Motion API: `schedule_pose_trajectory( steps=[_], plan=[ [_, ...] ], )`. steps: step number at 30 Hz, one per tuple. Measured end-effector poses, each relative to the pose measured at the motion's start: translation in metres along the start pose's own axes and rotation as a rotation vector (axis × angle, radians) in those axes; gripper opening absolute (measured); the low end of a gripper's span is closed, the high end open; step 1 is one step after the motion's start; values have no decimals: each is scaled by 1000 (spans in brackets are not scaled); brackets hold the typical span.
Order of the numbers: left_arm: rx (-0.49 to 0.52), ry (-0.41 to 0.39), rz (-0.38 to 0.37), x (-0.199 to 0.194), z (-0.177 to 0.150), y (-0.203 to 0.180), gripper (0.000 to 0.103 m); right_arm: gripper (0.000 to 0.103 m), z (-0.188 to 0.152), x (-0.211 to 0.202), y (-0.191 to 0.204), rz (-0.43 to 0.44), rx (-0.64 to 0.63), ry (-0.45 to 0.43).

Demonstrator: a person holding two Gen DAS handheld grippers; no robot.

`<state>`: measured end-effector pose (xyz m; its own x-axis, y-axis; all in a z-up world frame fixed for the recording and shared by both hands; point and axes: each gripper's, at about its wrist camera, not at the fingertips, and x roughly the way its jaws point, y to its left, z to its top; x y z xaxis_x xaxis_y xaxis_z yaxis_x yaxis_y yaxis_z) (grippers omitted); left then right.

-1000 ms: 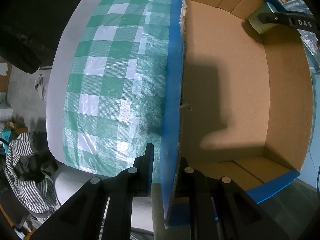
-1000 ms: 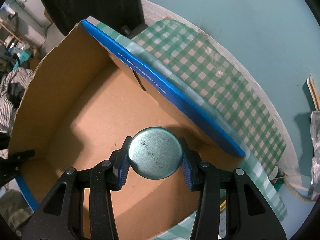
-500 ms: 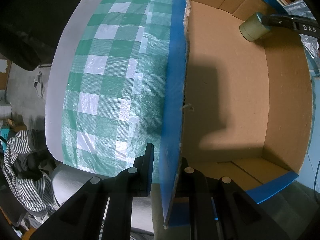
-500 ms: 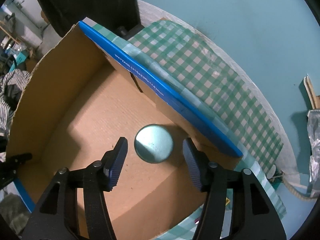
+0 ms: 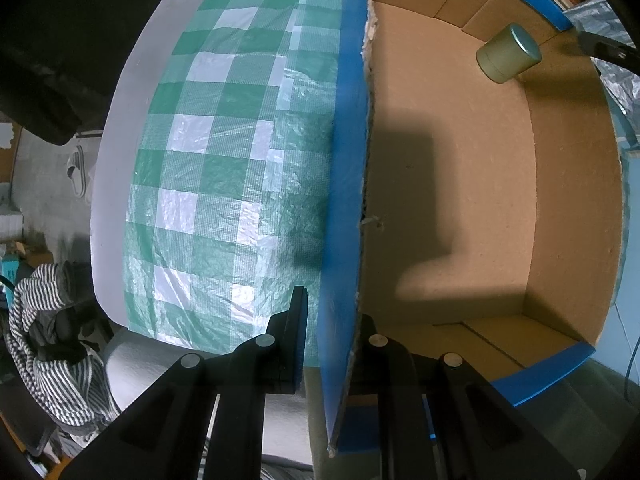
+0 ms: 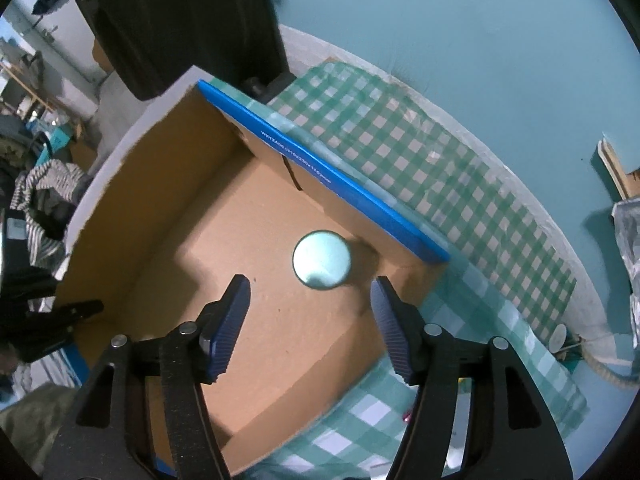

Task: Organize rigid objects
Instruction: 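Move the right gripper back over the items on the tablecloth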

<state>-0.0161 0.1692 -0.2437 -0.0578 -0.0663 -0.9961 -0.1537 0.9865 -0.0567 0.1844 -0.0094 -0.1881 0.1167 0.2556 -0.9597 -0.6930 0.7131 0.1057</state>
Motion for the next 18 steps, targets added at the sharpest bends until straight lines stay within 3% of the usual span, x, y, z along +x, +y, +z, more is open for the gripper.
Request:
schedule_pose_trajectory(
  steps=[18],
  plan=[
    [11, -2, -6, -5, -1, -3, 14, 65, -52, -62, -45, -46, 106, -56]
  ],
)
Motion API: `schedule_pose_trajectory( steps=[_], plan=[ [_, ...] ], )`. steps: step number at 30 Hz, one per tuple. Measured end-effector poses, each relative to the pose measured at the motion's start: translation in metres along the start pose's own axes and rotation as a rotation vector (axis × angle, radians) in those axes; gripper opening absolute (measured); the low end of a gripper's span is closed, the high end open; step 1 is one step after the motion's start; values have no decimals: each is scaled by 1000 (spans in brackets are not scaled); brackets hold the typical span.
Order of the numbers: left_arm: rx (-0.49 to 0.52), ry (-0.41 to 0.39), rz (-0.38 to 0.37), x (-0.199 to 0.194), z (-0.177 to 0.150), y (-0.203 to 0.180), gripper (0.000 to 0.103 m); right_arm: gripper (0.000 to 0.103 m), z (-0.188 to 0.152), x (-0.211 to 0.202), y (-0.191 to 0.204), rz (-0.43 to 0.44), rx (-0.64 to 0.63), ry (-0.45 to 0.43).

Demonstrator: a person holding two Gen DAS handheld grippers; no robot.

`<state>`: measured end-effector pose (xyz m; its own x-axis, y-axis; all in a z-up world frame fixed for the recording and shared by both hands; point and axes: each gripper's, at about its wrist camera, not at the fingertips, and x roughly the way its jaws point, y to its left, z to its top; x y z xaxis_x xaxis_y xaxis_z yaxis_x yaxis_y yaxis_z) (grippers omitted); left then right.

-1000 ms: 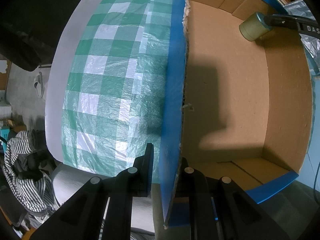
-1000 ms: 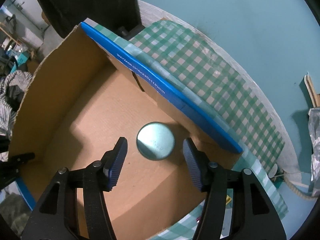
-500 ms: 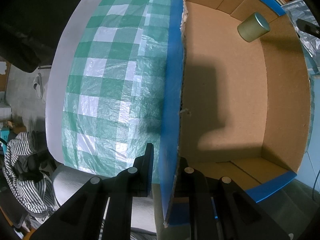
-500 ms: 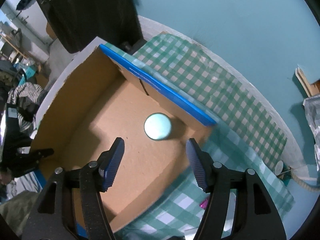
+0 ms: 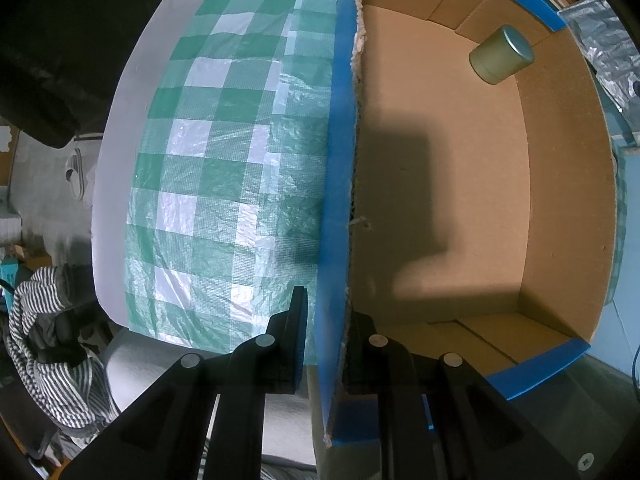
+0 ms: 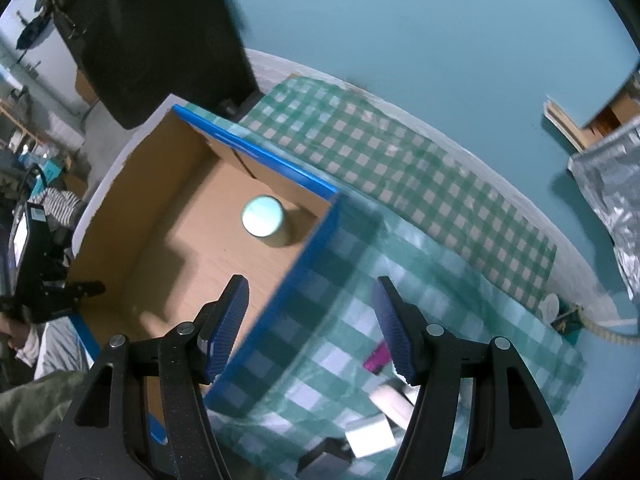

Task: Organize rigid objects
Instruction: 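Move the right gripper back over the items on the tablecloth, then grasp the black round brush with the right gripper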

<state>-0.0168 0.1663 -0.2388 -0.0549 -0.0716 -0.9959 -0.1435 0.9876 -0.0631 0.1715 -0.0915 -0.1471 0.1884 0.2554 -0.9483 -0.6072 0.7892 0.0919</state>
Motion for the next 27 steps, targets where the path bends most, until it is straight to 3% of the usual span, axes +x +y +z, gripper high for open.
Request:
schedule_pose_trajectory(
  steps=[11, 27],
  plan=[
    [13, 7, 3, 1, 3, -4, 14, 65, -47, -11, -70, -68, 154, 20],
    [5, 14, 7, 1, 2, -4, 14, 65, -107, 18, -170, -144, 304, 78]
  ],
)
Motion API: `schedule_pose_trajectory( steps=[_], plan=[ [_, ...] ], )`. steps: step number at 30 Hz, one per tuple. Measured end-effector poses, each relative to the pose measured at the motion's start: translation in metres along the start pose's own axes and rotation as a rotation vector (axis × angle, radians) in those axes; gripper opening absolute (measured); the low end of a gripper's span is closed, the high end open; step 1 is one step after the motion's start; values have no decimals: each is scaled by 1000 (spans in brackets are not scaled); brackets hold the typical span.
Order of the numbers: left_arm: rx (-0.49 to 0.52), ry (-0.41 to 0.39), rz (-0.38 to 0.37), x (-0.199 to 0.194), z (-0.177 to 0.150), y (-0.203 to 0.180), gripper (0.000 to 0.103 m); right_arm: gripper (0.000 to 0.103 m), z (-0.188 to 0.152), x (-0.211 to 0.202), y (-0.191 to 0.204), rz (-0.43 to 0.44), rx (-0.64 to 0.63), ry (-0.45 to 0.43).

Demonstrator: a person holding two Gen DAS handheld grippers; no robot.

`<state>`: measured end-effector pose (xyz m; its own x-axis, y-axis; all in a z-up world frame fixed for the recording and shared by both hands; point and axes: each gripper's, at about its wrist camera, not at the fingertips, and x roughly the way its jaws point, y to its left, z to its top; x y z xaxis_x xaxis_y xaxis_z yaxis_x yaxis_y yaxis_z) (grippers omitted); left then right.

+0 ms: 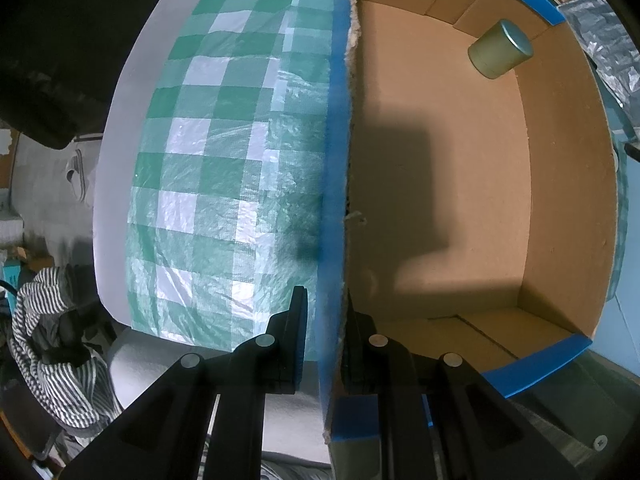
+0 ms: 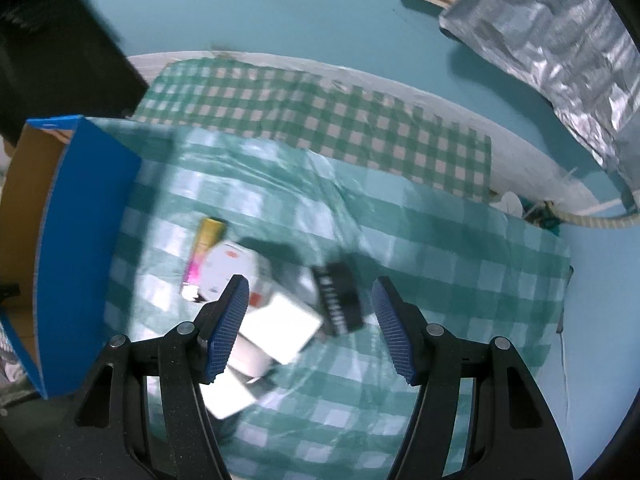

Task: Organize rigid objects
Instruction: 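Grasp the black round brush with the right gripper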

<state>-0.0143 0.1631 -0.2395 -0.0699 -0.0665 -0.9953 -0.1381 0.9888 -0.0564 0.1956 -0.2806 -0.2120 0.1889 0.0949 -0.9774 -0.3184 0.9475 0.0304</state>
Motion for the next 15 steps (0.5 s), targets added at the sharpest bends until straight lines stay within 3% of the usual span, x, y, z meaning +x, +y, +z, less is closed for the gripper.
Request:
schedule_pose_trajectory(
  steps=[15],
  plan=[
    [-9, 15, -10, -1, 0, 0, 14, 65, -7, 45, -14, 42, -10, 80]
  ],
)
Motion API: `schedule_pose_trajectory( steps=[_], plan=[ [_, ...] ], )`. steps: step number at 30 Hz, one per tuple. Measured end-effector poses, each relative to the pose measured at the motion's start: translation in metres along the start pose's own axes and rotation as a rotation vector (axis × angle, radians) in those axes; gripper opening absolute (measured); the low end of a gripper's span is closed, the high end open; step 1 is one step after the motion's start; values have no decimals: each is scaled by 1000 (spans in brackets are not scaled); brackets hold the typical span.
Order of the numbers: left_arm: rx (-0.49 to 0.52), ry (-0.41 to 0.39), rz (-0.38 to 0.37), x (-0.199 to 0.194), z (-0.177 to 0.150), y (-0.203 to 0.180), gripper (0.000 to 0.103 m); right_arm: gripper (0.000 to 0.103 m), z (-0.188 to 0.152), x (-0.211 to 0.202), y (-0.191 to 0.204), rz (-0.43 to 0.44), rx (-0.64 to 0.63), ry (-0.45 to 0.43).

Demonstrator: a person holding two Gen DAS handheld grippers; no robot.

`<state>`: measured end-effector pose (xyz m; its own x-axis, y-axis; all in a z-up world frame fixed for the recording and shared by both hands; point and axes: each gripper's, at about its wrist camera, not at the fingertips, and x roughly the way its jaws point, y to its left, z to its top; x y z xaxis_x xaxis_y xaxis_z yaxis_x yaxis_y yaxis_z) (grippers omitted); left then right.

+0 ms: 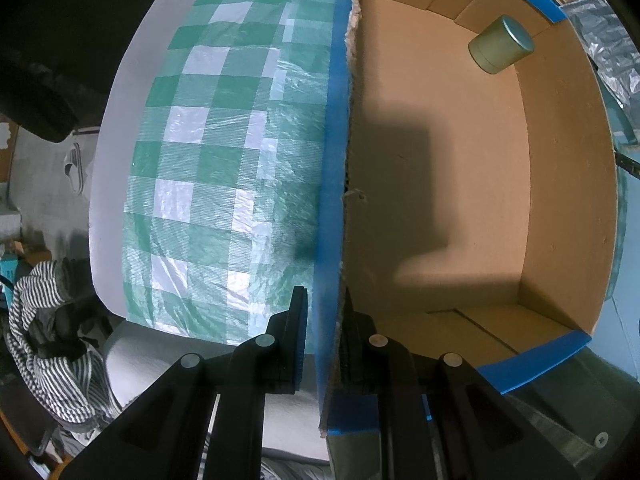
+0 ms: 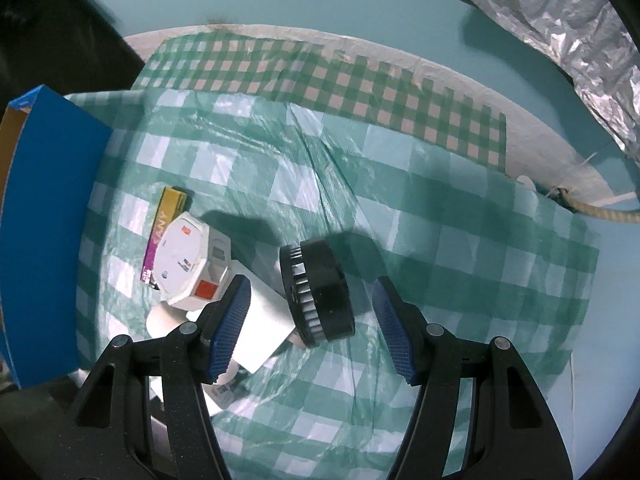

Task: Organize rigid objects
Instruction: 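Grasp the black round brush with the right gripper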

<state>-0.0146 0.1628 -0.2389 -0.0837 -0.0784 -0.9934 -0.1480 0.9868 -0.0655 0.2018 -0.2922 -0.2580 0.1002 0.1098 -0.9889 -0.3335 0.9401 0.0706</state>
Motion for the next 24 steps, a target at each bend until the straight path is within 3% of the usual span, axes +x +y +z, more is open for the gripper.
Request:
schedule_pose_trajectory(
  steps=[7, 11, 14, 24],
  plan=[
    [3, -3, 1, 0, 0, 2, 14, 58, 1, 14, -5, 4, 25, 10],
    [-4, -5, 0, 0, 1, 4, 14, 47, 1, 22, -7, -1, 34, 28],
    [-3, -7, -1, -1, 2, 4, 14, 31, 1, 25, -7, -6, 37, 38],
    [9, 4, 3, 1, 1, 1, 14, 29, -4, 23, -8, -29, 43, 13]
  ],
)
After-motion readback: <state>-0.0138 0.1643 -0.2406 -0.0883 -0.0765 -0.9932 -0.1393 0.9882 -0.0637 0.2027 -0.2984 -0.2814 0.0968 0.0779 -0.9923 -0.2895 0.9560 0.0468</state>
